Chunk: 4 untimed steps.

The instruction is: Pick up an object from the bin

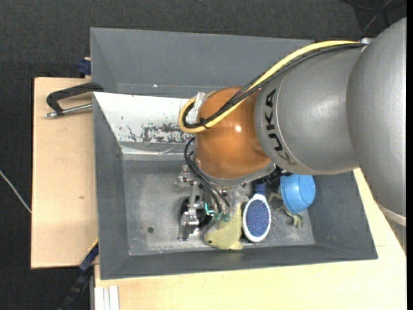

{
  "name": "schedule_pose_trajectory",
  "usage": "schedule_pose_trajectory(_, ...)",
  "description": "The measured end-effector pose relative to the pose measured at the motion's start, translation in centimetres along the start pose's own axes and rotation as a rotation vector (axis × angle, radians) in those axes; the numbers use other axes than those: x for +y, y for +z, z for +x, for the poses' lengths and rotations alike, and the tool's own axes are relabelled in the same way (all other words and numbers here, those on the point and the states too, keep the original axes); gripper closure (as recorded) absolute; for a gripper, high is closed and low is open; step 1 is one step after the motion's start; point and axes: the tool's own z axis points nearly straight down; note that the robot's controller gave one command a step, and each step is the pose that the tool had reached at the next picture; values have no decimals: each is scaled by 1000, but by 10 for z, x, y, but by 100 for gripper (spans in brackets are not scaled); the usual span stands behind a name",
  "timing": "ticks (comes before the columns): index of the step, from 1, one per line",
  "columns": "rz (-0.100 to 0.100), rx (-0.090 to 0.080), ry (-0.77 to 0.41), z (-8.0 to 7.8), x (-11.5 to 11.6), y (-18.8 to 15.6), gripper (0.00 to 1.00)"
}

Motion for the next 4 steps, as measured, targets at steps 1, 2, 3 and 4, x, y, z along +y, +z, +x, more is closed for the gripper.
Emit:
schedule_pose_trajectory(1,3,-1,-41,-9,-42,66,0)
schedule_pose_trajectory(2,-1,-7,-44,-9,-39,62,100)
schedule_pose_trajectory(3,1,-9,-378,-68,-7,66,100)
schedule_pose_trajectory(4,2,-23,-628,-62,-6,-84,100)
